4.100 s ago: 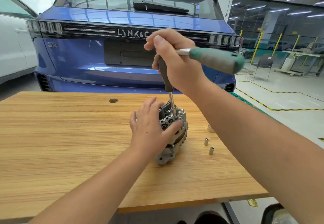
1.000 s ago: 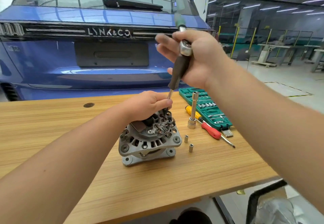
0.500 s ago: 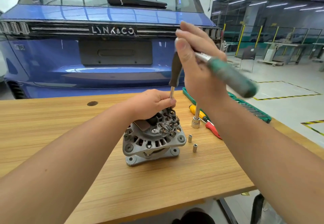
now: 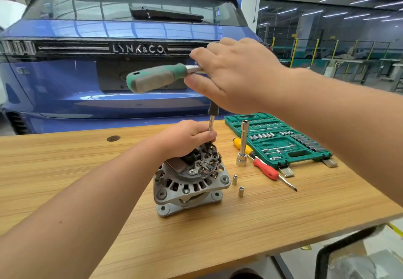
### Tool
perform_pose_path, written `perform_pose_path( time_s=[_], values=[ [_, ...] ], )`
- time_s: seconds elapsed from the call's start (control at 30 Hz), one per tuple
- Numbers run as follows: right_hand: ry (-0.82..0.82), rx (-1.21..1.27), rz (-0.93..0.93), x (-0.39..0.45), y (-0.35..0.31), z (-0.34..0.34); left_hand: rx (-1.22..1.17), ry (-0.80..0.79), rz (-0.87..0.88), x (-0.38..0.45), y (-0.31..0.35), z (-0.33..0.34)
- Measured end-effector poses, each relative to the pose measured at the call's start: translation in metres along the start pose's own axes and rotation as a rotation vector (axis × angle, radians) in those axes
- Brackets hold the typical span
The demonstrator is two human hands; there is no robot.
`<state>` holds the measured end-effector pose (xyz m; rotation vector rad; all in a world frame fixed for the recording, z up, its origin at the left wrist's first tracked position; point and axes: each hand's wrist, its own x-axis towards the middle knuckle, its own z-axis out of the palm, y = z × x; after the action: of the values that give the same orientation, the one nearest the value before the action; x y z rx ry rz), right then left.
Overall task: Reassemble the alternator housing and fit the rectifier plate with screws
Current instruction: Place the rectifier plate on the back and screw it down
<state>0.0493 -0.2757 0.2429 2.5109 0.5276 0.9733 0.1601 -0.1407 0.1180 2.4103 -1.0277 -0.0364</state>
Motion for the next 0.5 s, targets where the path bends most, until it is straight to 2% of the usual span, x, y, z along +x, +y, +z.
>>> perform_pose_path(
  time_s=[0.07, 0.17, 0.2, 0.23, 0.3, 0.37, 0.4, 0.5],
  values=[
    [-0.091, 0.031, -0.002, 0.009, 0.004, -0.004, 0.005, -0.001, 0.003, 0.0, 0.0, -0.001],
    [-0.268, 0.126, 0.121, 0.024, 0.01, -0.011, 0.009, -0.028, 0.008, 0.0, -0.002, -0.002],
    [-0.325, 0.24, 0.187, 0.027, 0.011, -0.013, 0.01, -0.032, 0.011, 0.0, -0.003, -0.003],
    [-0.375, 0.445, 0.287, 0.027, 0.012, -0.013, 0.01, -0.032, 0.014, -0.001, -0.003, -0.003],
    [-0.416, 1.064, 0.528, 0.023, 0.011, -0.012, 0.011, -0.024, 0.018, -0.001, -0.003, -0.003],
    [-0.287, 1.723, 0.723, 0.016, 0.003, -0.007, 0.011, -0.023, 0.017, 0.0, -0.004, -0.002],
    [-0.163, 1.937, 0.803, 0.013, -0.003, -0.002, 0.006, -0.026, 0.016, 0.0, -0.004, -0.002],
    [0.292, 2.261, 0.985, 0.01, -0.026, 0.01, -0.015, -0.034, 0.015, 0.001, -0.006, -0.001]
  ],
)
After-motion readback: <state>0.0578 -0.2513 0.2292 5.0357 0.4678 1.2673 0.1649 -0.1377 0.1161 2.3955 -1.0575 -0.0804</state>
